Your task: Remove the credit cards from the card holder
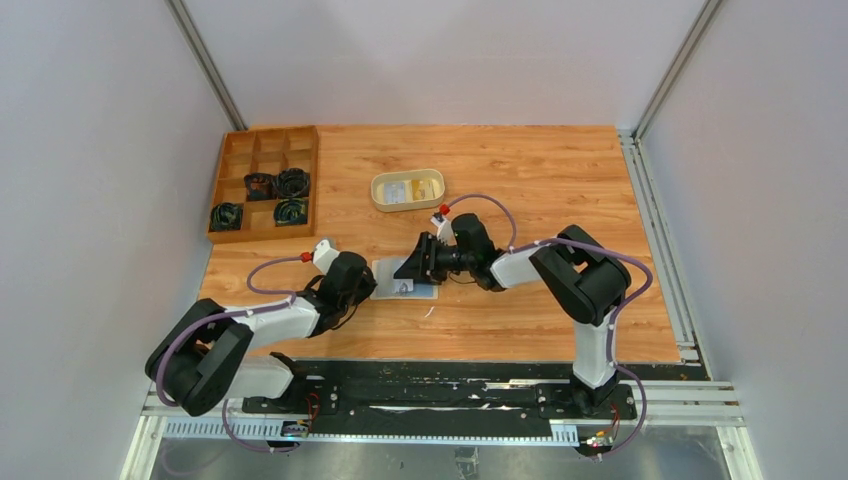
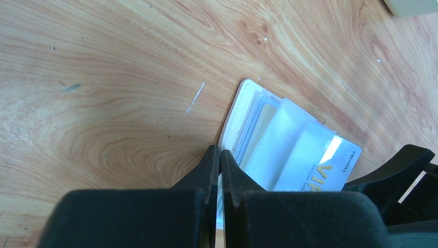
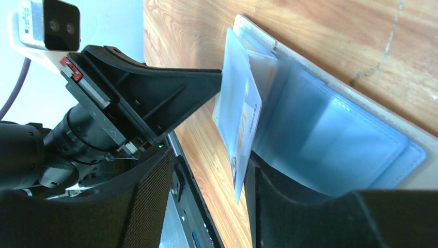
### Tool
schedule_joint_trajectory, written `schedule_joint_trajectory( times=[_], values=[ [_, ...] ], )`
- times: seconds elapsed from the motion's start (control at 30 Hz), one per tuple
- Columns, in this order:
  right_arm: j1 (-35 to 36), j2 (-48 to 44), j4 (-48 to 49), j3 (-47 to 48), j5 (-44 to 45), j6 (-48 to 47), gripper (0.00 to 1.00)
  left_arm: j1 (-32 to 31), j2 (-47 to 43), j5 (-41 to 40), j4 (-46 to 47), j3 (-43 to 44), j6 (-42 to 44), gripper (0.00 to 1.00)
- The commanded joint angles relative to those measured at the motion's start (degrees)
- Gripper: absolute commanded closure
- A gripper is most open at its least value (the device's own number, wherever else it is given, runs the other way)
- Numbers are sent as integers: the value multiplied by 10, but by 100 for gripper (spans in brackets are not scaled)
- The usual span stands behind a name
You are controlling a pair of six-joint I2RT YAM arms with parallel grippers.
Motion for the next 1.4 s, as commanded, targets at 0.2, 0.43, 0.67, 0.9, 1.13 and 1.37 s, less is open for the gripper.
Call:
schedule_joint_trajectory(
  times=[0.2,0.43,0.67,0.9,1.13,1.37],
  values=[
    [-18,-12,-14,-48,-3,-20,73,-6,30,-12,-82,-15,11,100],
    [-33,-38,-45,-84,-4,-49,100,-6,20,-15,-82,-18,16,100],
    [-51,-103,-203,-59,10,-152,100,-6,16,-22,-93,-11,23,100],
    [-72,-149,-331,22,24,-229,100,-6,16,-24,-94,-10,27,100],
    [-96,-106,-380,150,5,-265,100,-7,12,-22,-98,-1,42,100],
    [-110,5,-496,359,-1,-311,100,-6,2,-23,-110,9,57,100]
  ],
)
